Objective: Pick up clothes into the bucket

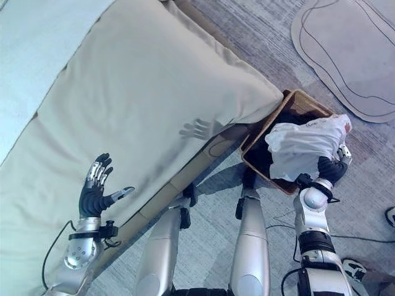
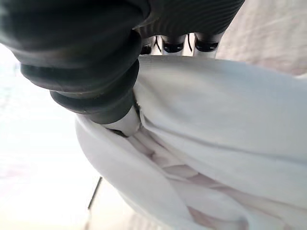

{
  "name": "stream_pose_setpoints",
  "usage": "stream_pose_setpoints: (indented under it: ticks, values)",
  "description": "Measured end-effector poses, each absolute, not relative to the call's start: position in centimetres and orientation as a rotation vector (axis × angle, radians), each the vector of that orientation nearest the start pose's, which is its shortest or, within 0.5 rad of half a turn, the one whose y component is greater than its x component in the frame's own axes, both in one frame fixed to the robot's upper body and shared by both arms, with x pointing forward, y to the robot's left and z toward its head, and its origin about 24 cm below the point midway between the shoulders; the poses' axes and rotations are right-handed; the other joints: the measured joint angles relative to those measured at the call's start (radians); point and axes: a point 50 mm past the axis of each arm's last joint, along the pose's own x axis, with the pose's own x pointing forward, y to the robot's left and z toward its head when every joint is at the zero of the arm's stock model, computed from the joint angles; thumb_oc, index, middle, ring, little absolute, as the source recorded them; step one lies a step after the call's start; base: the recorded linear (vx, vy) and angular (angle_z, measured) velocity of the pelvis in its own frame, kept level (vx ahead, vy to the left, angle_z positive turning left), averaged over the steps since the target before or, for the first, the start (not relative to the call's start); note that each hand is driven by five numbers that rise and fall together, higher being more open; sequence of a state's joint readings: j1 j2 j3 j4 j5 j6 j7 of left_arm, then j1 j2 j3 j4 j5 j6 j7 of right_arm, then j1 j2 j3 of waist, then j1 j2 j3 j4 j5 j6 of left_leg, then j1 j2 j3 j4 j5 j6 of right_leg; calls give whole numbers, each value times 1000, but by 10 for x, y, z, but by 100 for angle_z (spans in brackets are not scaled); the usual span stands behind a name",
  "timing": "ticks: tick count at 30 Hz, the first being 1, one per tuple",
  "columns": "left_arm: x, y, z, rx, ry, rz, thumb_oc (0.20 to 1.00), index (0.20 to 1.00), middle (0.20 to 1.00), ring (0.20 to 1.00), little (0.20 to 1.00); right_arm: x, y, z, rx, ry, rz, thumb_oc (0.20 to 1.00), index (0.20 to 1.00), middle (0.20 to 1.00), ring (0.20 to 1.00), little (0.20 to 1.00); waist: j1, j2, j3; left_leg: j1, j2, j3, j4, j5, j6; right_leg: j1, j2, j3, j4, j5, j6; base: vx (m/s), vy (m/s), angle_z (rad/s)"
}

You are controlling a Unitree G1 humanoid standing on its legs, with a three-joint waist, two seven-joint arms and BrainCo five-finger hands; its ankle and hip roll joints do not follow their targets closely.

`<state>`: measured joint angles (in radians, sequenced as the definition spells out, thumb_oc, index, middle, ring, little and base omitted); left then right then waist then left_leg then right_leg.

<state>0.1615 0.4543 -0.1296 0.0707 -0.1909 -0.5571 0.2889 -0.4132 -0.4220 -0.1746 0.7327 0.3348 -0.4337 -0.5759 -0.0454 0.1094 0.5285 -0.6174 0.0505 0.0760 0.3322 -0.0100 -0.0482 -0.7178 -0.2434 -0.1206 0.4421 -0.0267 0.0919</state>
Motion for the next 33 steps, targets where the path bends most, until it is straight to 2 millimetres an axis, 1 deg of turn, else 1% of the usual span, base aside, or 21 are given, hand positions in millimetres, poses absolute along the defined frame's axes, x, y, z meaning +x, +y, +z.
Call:
stream_pose_setpoints:
  ticks: [1, 2, 4, 5, 6, 7, 11, 12, 13, 14, 15, 19, 25, 28, 30, 33]
  values:
    - [210, 223, 55, 187, -318, 140, 1000, 1000, 1000, 1000, 1000, 296, -319, 71, 28, -197, -893, 200, 200, 200, 200, 200, -1, 0, 0, -4, -2, -1, 4, 0, 1, -2, -3, 0, 3, 0, 0, 13, 0, 12]
    - [211, 224, 56, 189, -321, 142, 1000, 1000, 1000, 1000, 1000, 298, -322, 75, 39, -200, -902, 200, 200, 200, 200, 200, 10, 0, 0, -8, -5, -2, 5, -1, 3, -4, -6, -1, 9, -1, 1, 12, 11, 11]
    - [212, 224, 58, 201, -326, 133, 1000, 1000, 1000, 1000, 1000, 301, -337, 71, 39, -129, -958, 200, 200, 200, 200, 200, 5, 0, 0, -18, -12, -8, 17, -3, 7, -7, -12, -1, 13, -1, 2, 11, 18, 10]
    - [212, 226, 59, 208, -328, 132, 1000, 1000, 1000, 1000, 1000, 304, -343, 77, 46, -128, -972, 200, 200, 200, 200, 200, 11, 0, 0, -28, -17, -9, 19, -4, 7, -15, -16, -2, 11, -1, 2, 8, 16, 5]
    - [212, 226, 59, 211, -328, 130, 1000, 1000, 1000, 1000, 1000, 303, -345, 75, 36, -111, -977, 200, 200, 200, 200, 200, 9, 0, 0, -31, -18, -9, 20, -3, 8, -17, -17, -2, 13, -1, 2, 14, 24, 7]
    - [213, 226, 60, 211, -329, 128, 1000, 1000, 1000, 1000, 1000, 306, -350, 79, 9, -93, -970, 200, 200, 200, 200, 200, 11, 0, 0, -38, -22, -10, 23, -4, 10, -22, -21, -2, 13, 0, 3, 7, 13, 4]
    - [213, 226, 60, 213, -330, 125, 1000, 1000, 1000, 1000, 1000, 309, -356, 89, 8, -96, -972, 200, 200, 200, 200, 200, 13, 0, 0, -43, -25, -9, 24, -5, 11, -24, -24, -2, 10, 1, 3, 0, 0, 0]
    - [213, 225, 60, 213, -332, 120, 1000, 1000, 1000, 1000, 1000, 309, -360, 90, 0, -88, -981, 476, 476, 476, 476, 476, 16, 1, 0, -42, -26, -8, 24, -5, 12, -24, -25, -2, 8, 1, 3, 0, 0, 0]
    - [214, 224, 61, 215, -331, 112, 1000, 1000, 1000, 1000, 1000, 309, -363, 92, -2, -83, -991, 1000, 1000, 1000, 1000, 1000, 19, 1, 0, -42, -26, -8, 24, -5, 12, -24, -25, -2, 8, 2, 1, 0, 0, 0]
    - [214, 223, 61, 217, -333, 104, 1000, 1000, 1000, 1000, 1000, 308, -366, 92, -14, -68, -1001, 1000, 1000, 1000, 1000, 1000, 22, 1, 0, -41, -26, -7, 24, -5, 12, -24, -25, -2, 8, 3, -1, 0, 0, 0]
    - [215, 223, 62, 217, -336, 99, 1000, 1000, 1000, 1000, 1000, 307, -369, 91, -19, -53, -1013, 1000, 1000, 1000, 1000, 1000, 34, 1, 0, -41, -26, -7, 26, -5, 12, -24, -25, -1, 9, 3, -1, 0, 0, 0]
    - [219, 219, 64, 217, -349, 80, 1000, 1000, 1000, 1000, 1000, 302, -378, 89, -49, -12, -1034, 1000, 1000, 1000, 1000, 1000, 36, 2, 0, -40, -25, -6, 25, -4, 10, -24, -23, -1, 10, 4, -1, 0, 0, 0]
    - [220, 219, 66, 217, -355, 79, 1000, 1000, 1000, 1000, 1000, 301, -378, 88, -60, -7, -1030, 1000, 1000, 1000, 1000, 1000, 34, 2, 0, -31, -24, -5, 25, -4, 11, -17, -23, 0, 9, 7, 1, 0, 0, 0]
    - [220, 219, 66, 217, -355, 79, 1000, 1000, 1000, 1000, 1000, 299, -379, 86, -60, 2, -1034, 1000, 1000, 1000, 1000, 1000, 35, 2, 0, -7, -24, -2, 10, -5, 12, 4, -22, 1, 2, 6, 1, 0, 0, 0]
    - [221, 219, 66, 217, -357, 79, 1000, 1000, 1000, 1000, 1000, 299, -379, 87, -49, -7, -1035, 1000, 1000, 1000, 1000, 1000, 33, 2, -1, -3, -22, 1, 7, -5, 12, 8, -20, 2, -11, 4, 4, 16, 19, -4]
    - [221, 219, 66, 210, -355, 75, 1000, 1000, 1000, 1000, 1000, 299, -379, 90, 14, -45, -1045, 1000, 1000, 1000, 1000, 1000, 33, 2, -1, -2, -23, 2, 3, -4, 14, 8, -20, 3, -12, 5, 5, 0, 0, 0]
